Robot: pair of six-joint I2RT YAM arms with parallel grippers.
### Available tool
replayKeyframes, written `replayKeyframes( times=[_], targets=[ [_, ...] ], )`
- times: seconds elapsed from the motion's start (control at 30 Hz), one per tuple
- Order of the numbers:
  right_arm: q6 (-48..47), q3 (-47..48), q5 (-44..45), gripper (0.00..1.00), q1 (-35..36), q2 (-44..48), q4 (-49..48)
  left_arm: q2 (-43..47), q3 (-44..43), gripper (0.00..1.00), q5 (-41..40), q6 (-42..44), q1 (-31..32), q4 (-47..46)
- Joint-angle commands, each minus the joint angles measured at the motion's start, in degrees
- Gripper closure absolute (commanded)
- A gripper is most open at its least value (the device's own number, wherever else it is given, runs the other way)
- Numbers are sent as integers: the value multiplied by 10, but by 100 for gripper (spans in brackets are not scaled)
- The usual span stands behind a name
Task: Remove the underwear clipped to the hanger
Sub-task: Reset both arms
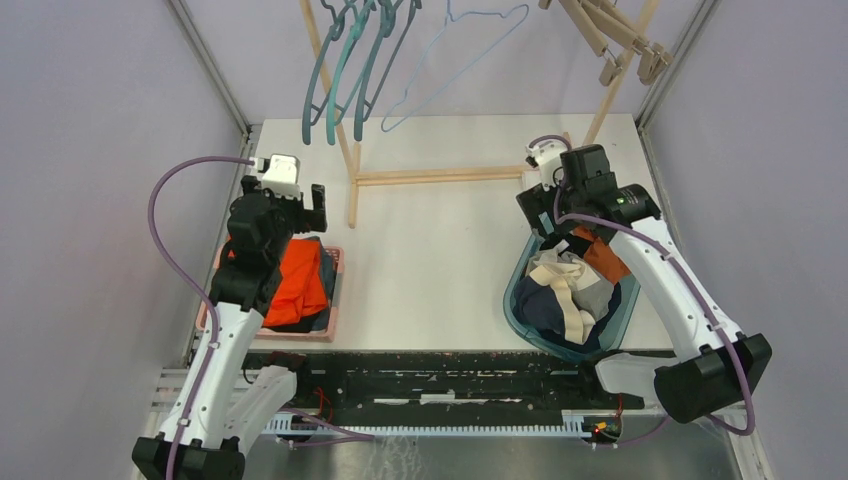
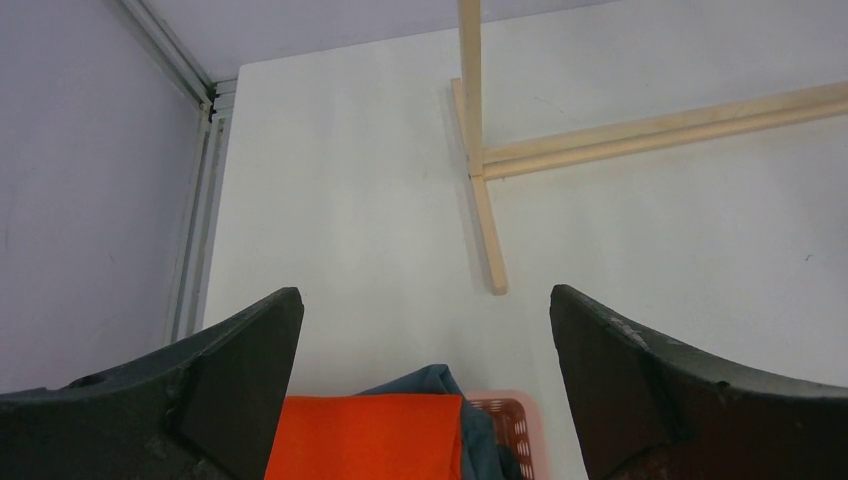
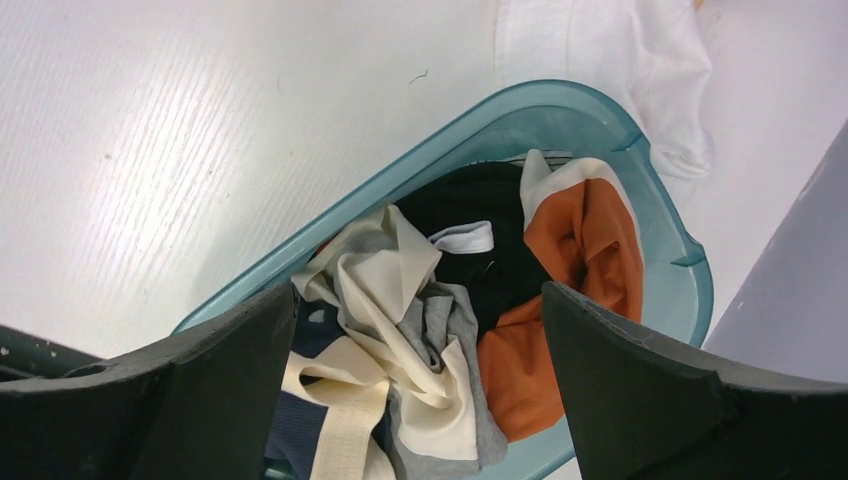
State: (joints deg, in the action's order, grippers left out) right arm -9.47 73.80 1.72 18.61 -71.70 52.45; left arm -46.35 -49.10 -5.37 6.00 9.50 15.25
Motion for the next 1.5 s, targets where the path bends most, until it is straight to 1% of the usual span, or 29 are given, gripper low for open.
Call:
replayKeyframes(
  times=[0.0, 0.13, 0.23, 0.3, 0.4, 0.5, 0.57, 0.67, 0.83, 0.97, 1.13, 1.47],
  targets=[
    [43, -1, 52, 0, -12, 16, -61, 0, -3, 1, 12, -11, -12, -26],
    [71, -68, 56, 0, -45, 66, -114, -9, 0, 1, 35, 8, -19, -17],
    [73, -111, 64, 0, -58, 114, -134, -1, 17, 1, 49, 12, -27, -27],
    [74, -135, 93, 0, -66, 161, -157, 22, 57, 1, 57, 1, -29, -59],
    [75, -168, 125, 0, -78, 215, -201, 75, 122, 1, 58, -36, -30, -139],
    [65, -186, 143, 0, -86, 249, -226, 112, 153, 1, 63, -28, -31, -172],
    [53, -195, 146, 0, -88, 269, -238, 129, 150, 1, 42, -28, -30, -169],
    [33, -203, 115, 0, -89, 306, -240, 144, 132, 1, 24, -21, -32, -140],
    [13, -237, 72, 0, -90, 370, -258, 158, 107, 1, 48, 5, -33, -90],
    [10, -237, 58, 0, -91, 381, -253, 168, 94, 1, 31, 10, -35, -70],
    [10, -234, 57, 0, -91, 388, -249, 184, 85, 1, 66, 19, -36, -43],
    [10, -238, 58, 0, -91, 389, -252, 188, 85, 1, 52, 16, -35, -46]
  ],
)
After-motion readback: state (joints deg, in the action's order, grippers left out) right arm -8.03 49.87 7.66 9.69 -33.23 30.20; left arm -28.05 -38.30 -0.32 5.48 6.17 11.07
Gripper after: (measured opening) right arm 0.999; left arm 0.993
